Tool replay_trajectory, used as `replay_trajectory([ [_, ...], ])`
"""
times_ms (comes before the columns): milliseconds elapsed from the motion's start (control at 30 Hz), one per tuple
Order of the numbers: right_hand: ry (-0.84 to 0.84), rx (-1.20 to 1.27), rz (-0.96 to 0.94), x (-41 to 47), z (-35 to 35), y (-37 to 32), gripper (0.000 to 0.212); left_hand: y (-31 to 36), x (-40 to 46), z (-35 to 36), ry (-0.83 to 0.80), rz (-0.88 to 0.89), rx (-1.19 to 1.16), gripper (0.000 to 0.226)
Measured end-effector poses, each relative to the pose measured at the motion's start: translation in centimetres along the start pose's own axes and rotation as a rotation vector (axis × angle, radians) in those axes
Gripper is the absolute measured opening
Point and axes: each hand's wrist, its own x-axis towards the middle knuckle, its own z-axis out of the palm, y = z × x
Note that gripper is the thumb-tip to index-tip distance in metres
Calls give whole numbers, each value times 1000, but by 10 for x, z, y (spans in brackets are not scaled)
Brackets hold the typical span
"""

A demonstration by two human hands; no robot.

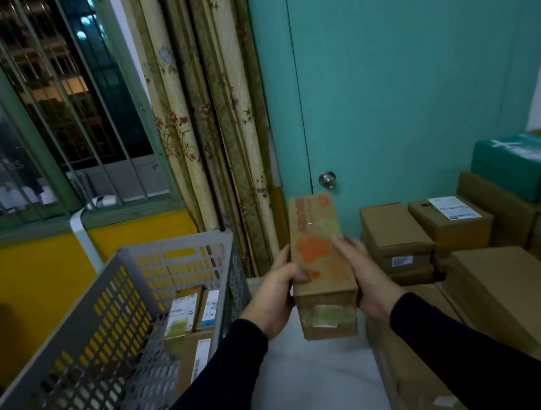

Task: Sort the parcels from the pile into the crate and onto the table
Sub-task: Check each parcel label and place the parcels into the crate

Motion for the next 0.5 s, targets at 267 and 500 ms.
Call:
replay_trajectory([
  [267,-153,8,97,1,-3,12,72,5,0,4,129,-34,46,45],
  [500,-153,3,52,-5,8,0,70,8,0,9,107,4,55,27],
])
